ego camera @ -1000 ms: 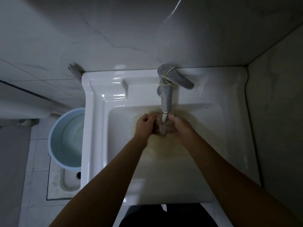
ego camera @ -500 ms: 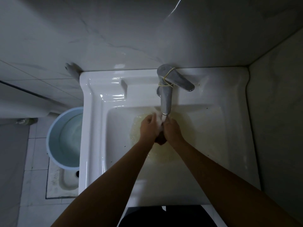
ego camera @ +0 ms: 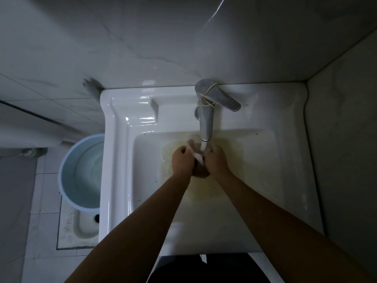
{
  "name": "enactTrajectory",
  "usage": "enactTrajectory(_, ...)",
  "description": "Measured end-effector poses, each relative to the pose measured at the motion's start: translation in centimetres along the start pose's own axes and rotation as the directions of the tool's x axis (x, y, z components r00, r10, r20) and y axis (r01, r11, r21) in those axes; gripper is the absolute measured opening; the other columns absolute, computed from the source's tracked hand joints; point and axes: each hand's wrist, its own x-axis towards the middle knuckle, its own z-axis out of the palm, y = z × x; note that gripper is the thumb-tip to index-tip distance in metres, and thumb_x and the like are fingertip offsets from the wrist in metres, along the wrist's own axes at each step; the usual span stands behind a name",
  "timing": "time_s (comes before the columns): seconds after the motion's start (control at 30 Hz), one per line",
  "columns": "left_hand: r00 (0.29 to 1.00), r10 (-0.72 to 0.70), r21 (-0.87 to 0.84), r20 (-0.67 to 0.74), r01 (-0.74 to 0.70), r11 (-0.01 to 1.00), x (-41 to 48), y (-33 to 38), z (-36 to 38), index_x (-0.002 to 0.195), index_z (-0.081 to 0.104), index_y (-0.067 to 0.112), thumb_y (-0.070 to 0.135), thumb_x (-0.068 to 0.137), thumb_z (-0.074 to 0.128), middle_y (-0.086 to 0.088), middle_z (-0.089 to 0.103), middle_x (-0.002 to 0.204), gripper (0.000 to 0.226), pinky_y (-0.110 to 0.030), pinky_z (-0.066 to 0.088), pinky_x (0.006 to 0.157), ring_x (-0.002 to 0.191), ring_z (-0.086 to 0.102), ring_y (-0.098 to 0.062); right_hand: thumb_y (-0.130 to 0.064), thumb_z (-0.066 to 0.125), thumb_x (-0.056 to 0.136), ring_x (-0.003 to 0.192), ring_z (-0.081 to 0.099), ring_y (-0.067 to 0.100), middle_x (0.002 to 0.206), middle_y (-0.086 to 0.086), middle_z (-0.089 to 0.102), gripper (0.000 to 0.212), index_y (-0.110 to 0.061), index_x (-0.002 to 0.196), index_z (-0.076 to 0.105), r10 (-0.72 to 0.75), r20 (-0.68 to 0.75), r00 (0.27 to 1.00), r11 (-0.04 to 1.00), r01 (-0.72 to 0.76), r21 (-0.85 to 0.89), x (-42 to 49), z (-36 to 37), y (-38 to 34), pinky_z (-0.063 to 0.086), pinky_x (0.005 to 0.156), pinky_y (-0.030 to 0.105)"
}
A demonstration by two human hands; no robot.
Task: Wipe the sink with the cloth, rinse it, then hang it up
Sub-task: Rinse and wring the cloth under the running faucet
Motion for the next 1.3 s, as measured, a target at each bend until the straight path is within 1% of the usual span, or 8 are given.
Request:
enactTrajectory(0.17, 0.919, -0.262, -0.226, 0.295, 0.334, 0.915, -0.4, 1.3, -1.8, 0.12, 0.066, 0.02, 0.051, 0.092, 0.06, -0.016, 0.071, 0.118, 0.042, -0.049, 0.059, 0.086, 0.109, 0.069, -0.033, -0.021, 0.06, 0.094, 0.056, 0.049, 0.002, 0.058, -0.008, 0.055, 0.027, -0.02, 0.068, 0.059, -0.131, 0.1, 0.986, 0.99, 0.124, 0.07, -0.2, -1.8, 1.2, 0.038, 0.054, 0.022)
enactTrajectory(0.3, 0.973, -0.076, -0.288, 0.22, 0.139, 0.947, -0.4, 0.9, -1.9, 0.12, 0.067, 0.01, 0.019, 0.096, 0.059, -0.023, 0.068, 0.12, 0.027, -0.06, 0.06, 0.085, 0.107, 0.069, -0.04, -0.018, 0.06, 0.094, 0.067, 0.061, 0.002, 0.079, -0.005, 0.065, 0.007, -0.02, 0.09, 0.065, -0.05, 0.079, 0.996, 0.98, 0.033, 0.195, -0.4, -1.6, 1.7, 0.044, 0.05, 0.011)
enactTrajectory(0.4, 0.98, 0.024, -0.237, 0.2, 0.025, 0.971, -0.9, 0.6, -1.4, 0.115, 0.063, 0.004, 0.006, 0.091, 0.051, -0.025, 0.068, 0.107, 0.028, -0.052, 0.063, 0.081, 0.089, 0.069, -0.034, -0.021, 0.054, 0.096, 0.078, 0.066, 0.022, 0.094, 0.008, 0.069, 0.016, -0.013, 0.105, 0.065, 0.071, 0.127, 0.989, 0.958, -0.103, 0.267, -0.1, -1.0, 1.7, 0.05, 0.055, 0.024)
enactTrajectory(0.6, 0.955, 0.296, 0.081, -0.001, -0.295, 0.952, -1.7, 0.2, 0.1, 0.09, 0.061, 0.016, 0.033, 0.095, 0.049, -0.01, 0.069, 0.082, 0.021, -0.054, 0.061, 0.069, 0.078, 0.069, -0.034, -0.04, 0.038, 0.104, 0.073, 0.069, 0.024, 0.084, 0.008, 0.071, 0.043, -0.011, 0.1, 0.069, 0.075, 0.064, 0.995, 0.986, -0.084, 0.144, -0.5, 0.4, 0.9, 0.052, 0.056, 0.026)
enactTrajectory(0.77, 0.903, 0.413, 0.258, -0.121, -0.373, 0.891, -2.2, 1.3, 0.9, 0.07, 0.051, 0.024, 0.033, 0.099, 0.046, 0.005, 0.057, 0.065, 0.031, -0.03, 0.04, 0.06, 0.06, 0.052, -0.01, -0.037, 0.046, 0.098, 0.074, 0.071, 0.029, 0.08, 0.009, 0.074, 0.039, -0.012, 0.088, 0.073, 0.106, -0.097, 0.99, 0.985, -0.091, 0.15, 0.1, 0.6, 0.6, 0.058, 0.065, 0.037)
enactTrajectory(0.97, 0.967, 0.223, 0.029, -0.123, -0.221, 0.975, -1.2, 1.4, 0.7, 0.064, 0.065, 0.017, 0.037, 0.101, 0.046, -0.001, 0.064, 0.063, 0.046, -0.038, 0.051, 0.067, 0.062, 0.061, -0.015, -0.033, 0.049, 0.1, 0.073, 0.07, 0.021, 0.084, 0.008, 0.075, 0.034, -0.01, 0.095, 0.074, 0.045, -0.027, 0.999, 0.99, -0.041, 0.133, -0.3, 1.0, 0.5, 0.05, 0.064, 0.03)
enactTrajectory(1.13, 0.959, -0.2, -0.182, 0.199, 0.236, 0.954, -1.2, 1.1, -1.1, 0.1, 0.071, 0.013, 0.054, 0.077, 0.074, -0.009, 0.077, 0.097, 0.047, -0.037, 0.062, 0.064, 0.083, 0.075, -0.027, -0.028, 0.043, 0.103, 0.081, 0.064, 0.02, 0.09, 0.006, 0.067, 0.027, -0.016, 0.091, 0.063, -0.136, -0.014, 0.991, 0.988, 0.136, 0.068, -2.2, -1.8, 0.0, 0.049, 0.064, 0.03)
enactTrajectory(1.3, 0.959, -0.185, -0.324, 0.216, 0.249, 0.913, -2.3, 0.6, -2.7, 0.091, 0.065, 0.009, 0.021, 0.08, 0.069, -0.021, 0.069, 0.099, 0.018, -0.032, 0.058, 0.06, 0.085, 0.068, -0.035, -0.034, 0.048, 0.1, 0.087, 0.061, 0.004, 0.098, -0.006, 0.067, 0.026, -0.02, 0.108, 0.069, -0.285, -0.14, 0.948, 0.948, 0.301, 0.109, -4.1, -6.0, -1.9, 0.045, 0.073, 0.025)
